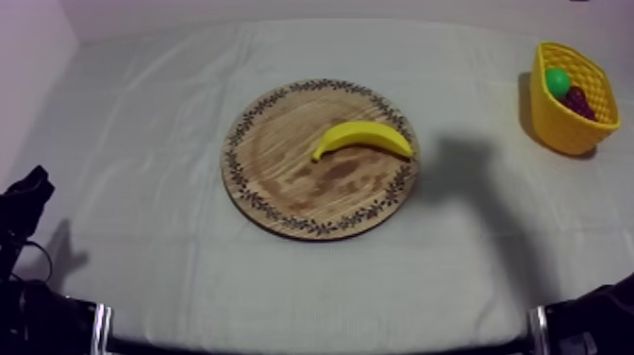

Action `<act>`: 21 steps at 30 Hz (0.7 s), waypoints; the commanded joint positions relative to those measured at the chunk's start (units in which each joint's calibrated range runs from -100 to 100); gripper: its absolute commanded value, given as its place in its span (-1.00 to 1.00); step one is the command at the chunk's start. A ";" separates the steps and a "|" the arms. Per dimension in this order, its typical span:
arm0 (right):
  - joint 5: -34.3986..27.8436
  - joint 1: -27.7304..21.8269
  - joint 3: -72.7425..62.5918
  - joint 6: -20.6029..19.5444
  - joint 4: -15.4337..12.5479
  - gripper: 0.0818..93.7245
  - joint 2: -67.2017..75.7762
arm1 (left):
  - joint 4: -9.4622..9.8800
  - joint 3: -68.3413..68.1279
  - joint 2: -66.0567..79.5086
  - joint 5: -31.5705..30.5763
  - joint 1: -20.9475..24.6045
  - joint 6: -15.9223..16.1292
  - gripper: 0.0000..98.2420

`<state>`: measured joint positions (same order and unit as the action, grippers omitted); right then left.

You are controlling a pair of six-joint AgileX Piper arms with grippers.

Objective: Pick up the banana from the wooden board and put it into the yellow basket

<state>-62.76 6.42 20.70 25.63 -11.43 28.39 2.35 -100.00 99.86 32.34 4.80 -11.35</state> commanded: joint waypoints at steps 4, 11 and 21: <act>-7.91 3.36 -8.23 1.83 0.40 -0.91 -12.31 | 0.02 0.00 -0.04 0.00 0.01 -0.01 -1.00; -13.51 7.47 -9.46 3.29 2.05 -0.91 -19.94 | 0.02 0.00 -0.04 0.00 0.01 0.04 -1.00; -11.28 12.43 -6.67 2.72 3.97 -0.70 -24.42 | 0.02 0.00 -0.04 0.00 0.01 0.04 -1.00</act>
<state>-74.23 18.37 13.95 28.56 -7.46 4.14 2.35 -100.00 99.86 32.34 4.80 -11.32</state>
